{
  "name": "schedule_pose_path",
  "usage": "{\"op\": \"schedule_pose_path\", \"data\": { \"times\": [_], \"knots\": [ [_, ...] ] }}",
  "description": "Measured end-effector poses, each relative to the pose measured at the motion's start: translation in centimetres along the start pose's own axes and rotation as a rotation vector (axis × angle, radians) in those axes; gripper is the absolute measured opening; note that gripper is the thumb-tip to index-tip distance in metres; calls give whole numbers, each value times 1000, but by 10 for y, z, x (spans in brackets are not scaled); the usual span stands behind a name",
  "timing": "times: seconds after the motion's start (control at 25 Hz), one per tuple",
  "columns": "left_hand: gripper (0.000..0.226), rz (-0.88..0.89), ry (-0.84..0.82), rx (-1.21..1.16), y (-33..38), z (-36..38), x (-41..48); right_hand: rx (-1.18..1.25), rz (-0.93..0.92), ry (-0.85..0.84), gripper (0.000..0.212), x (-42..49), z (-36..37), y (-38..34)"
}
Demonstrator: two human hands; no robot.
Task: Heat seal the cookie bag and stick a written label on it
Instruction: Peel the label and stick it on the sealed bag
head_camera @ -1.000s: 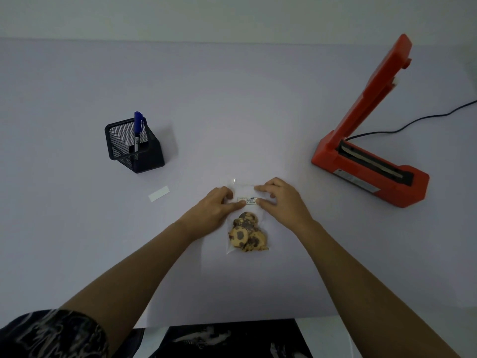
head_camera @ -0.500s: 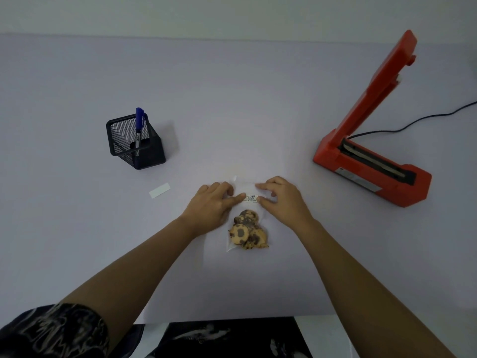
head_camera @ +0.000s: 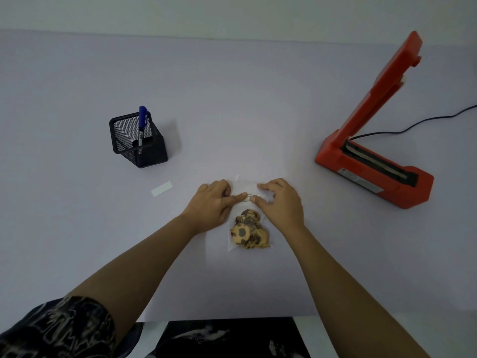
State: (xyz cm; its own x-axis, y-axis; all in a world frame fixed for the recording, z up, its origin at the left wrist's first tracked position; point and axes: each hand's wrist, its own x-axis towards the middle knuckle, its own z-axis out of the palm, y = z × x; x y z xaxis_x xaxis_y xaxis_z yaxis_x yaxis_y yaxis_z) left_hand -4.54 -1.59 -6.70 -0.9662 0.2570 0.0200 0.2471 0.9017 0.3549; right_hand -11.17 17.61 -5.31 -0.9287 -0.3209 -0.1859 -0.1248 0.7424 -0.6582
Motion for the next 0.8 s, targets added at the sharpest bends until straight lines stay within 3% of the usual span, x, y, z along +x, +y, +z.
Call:
{"op": "schedule_pose_path", "data": {
  "times": [0.36,0.8],
  "knots": [
    [41,-14,-9,-8,1,-2,1,119,97,17,19,4,-4,-3],
    [40,-58,-2,-80,2,-4,5,91,25,49,29,0,2,2]
  ]
}}
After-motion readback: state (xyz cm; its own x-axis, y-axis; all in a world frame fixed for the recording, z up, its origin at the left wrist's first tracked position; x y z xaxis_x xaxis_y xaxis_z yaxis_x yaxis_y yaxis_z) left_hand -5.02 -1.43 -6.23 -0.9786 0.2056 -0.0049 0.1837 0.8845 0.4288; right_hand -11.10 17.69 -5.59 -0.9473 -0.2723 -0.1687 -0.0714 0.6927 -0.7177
